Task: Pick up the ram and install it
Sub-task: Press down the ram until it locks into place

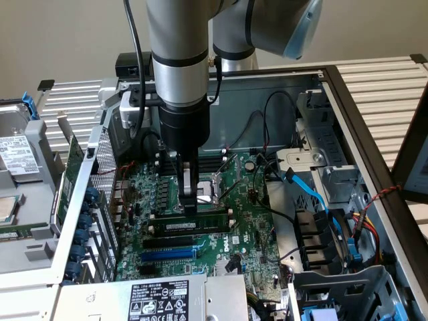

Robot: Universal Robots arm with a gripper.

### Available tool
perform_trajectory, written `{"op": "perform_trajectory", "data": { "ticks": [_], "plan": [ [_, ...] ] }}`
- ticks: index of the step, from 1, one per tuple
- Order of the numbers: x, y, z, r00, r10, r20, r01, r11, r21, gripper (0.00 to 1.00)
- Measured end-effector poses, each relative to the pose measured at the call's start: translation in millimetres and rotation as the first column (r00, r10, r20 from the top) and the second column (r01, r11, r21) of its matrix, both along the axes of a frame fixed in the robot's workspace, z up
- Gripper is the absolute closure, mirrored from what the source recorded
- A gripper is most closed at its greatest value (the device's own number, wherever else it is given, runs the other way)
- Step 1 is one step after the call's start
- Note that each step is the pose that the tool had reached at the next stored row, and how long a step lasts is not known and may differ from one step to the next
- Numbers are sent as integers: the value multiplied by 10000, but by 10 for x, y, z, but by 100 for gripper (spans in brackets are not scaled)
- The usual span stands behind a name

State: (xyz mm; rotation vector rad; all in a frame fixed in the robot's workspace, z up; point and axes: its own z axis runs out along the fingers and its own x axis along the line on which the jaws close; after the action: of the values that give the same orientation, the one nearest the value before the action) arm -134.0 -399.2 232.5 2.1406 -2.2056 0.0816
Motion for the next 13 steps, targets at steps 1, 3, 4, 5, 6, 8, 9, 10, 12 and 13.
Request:
{"op": "perform_trajectory", "data": {
  "ticks": [1,3,4,5,6,8,9,10,12,13],
  "plan": [
    [0,0,-2,10000,0,10,0,10000,0,89],
    [0,1,-5,10000,0,34,0,10000,1,89],
    [1,1,-6,10000,0,45,0,10000,2,89],
    [1,1,-6,10000,1,49,-1,10000,1,89],
    [1,1,-6,10000,1,53,-1,10000,1,89],
    [0,1,-6,10000,0,57,0,10000,-13,89],
    [1,1,-7,10000,1,57,-1,10000,-24,89],
    [1,1,-7,10000,0,57,0,10000,-41,89],
    [0,0,-5,10000,1,56,-1,10000,-64,89],
    [0,0,-5,10000,1,56,-1,10000,-69,89]
  ]
}}
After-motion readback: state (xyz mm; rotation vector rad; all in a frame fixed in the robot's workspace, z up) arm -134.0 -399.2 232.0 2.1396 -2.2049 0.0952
